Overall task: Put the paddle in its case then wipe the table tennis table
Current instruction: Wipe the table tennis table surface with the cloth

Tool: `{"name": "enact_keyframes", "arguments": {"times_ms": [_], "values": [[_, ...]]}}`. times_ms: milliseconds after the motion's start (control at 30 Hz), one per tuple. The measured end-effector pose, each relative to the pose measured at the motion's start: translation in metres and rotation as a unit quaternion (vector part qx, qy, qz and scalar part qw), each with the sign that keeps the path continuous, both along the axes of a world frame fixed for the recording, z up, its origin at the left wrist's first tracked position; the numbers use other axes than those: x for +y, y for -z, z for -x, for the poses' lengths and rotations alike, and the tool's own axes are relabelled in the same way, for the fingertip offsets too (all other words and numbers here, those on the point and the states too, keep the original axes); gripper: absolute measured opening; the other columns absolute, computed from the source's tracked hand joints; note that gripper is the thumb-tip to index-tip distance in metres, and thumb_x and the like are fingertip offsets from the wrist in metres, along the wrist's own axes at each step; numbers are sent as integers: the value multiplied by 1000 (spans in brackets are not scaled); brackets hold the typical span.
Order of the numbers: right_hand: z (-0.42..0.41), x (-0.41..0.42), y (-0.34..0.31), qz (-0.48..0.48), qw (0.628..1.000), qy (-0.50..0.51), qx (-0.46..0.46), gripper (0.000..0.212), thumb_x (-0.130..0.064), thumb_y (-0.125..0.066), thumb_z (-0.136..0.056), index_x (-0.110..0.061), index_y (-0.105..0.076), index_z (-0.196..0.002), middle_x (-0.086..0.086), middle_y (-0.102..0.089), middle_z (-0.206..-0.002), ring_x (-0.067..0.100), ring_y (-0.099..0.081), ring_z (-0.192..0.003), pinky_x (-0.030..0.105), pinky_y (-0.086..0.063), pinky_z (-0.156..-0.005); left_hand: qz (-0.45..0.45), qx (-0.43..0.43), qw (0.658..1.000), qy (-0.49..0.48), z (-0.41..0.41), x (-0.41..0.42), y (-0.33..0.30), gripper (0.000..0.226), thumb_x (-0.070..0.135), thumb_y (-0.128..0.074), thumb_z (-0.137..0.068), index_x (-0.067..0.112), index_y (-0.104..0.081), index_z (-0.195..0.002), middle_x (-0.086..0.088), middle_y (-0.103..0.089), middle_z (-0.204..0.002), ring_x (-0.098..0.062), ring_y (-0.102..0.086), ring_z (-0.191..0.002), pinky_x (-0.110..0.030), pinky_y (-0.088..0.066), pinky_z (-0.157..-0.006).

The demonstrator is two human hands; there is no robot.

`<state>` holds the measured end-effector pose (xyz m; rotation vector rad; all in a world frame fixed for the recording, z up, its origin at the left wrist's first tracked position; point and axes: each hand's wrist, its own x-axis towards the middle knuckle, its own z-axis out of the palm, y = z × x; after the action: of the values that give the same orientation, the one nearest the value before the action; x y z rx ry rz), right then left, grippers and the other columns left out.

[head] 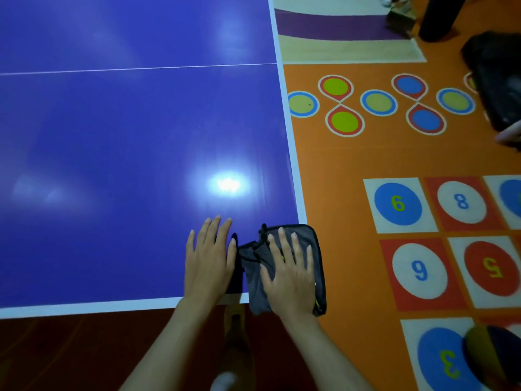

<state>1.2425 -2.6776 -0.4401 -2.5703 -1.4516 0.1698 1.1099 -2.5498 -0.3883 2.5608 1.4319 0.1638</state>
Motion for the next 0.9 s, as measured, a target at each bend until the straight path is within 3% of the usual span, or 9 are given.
{"name": "enact_keyframes", "arguments": {"times_ms": [267, 600, 900], "values": [[-61, 103, -2, -8, 1000, -21, 8, 68, -56, -36, -104, -30, -23, -166, -4, -12, -175, 21, -7, -162, 52, -17, -129, 8, -13, 1000, 0, -29, 60, 7, 54, 41, -26, -106, 20, -45, -152, -3, -42, -161, -23, -32, -152, -52, -29, -123], [-168, 281, -4, -46, 998, 43, 6, 63, -54, -43, -105, -27, -35, -162, -2, -23, -172, 23, -18, -160, 49, -18, -129, -11, -53, 999, 3, -61, 120, 24, 48, 35, -30, -106, 21, -51, -146, -2, -40, -161, -23, -31, -153, -53, -30, -122], [-174, 285, -4, -63, 997, 29, 22, 60, -46, -46, -107, -20, -37, -161, 0, -26, -171, 23, -20, -159, 44, -18, -130, -1, -15, 999, 35, -55, 122, 25, 49, 36, -29, -105, 22, -48, -148, 0, -39, -162, -21, -28, -154, -51, -27, -123]]}}
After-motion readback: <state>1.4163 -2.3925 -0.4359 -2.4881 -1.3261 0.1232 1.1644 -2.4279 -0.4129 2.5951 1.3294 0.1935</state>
